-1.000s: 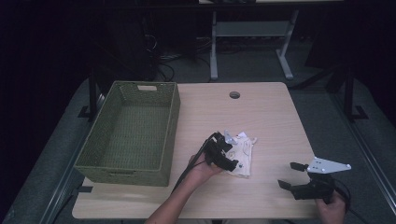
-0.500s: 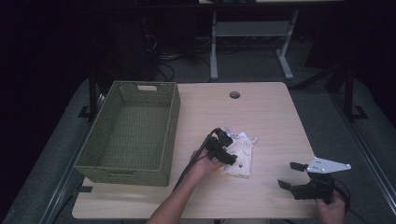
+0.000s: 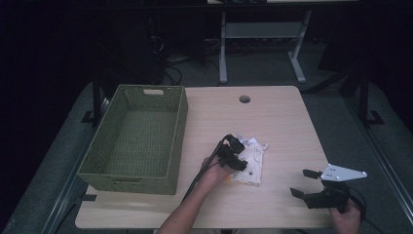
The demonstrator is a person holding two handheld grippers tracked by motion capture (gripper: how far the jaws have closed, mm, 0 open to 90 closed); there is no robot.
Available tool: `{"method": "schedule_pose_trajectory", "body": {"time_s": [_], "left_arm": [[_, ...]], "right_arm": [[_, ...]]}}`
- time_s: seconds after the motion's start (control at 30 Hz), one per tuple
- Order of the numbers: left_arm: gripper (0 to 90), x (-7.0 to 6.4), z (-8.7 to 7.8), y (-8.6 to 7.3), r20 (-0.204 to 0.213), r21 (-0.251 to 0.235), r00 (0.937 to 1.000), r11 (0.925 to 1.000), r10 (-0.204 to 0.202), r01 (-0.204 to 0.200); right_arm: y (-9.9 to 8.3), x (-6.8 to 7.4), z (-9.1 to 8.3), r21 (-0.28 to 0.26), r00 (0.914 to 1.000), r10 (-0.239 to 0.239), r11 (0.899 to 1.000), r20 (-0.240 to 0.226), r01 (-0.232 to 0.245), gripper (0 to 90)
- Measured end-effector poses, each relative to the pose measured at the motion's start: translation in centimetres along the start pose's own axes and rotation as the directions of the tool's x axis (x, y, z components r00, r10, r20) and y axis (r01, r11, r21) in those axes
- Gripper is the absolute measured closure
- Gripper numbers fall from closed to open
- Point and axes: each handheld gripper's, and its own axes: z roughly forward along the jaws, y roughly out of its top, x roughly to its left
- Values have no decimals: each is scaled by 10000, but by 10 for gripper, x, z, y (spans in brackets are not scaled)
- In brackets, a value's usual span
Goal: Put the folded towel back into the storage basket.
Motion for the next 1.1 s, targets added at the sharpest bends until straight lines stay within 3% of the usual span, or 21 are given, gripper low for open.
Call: {"method": "schedule_pose_trajectory", "body": {"time_s": [0.33, 0.6, 0.93, 0.97, 1.03, 1.1], "left_arm": [[602, -3, 0, -1, -90, -158, 9999, 9998, 129, -130], [755, -5, 0, -1, -103, -167, 9996, 9995, 259, -261], [823, 5, -2, 0, 492, -4, 9983, 9995, -302, 303], [823, 7, -3, 0, 650, -30, 9968, 9989, -460, 463], [826, 15, -5, -1, 1248, -108, 9879, 9955, -924, 945], [826, 18, -9, -1, 1481, -309, 9813, 9911, -1233, 1292]], "right_arm": [[0, 0, 0, 22, 10000, -28, 10000, -9, 28, 135], [0, 0, 0, 36, 10000, -51, 10000, 3, 51, 135], [-2, -3, -5, -163, 9999, 29, 9999, 98, -28, 135], [-2, -4, -6, -204, 9999, 98, 9997, 90, -96, 135], [-2, -4, -5, -192, 9999, 122, 9997, 88, -120, 135], [-2, -3, -5, -147, 9999, 127, 9998, 114, -125, 135]]}}
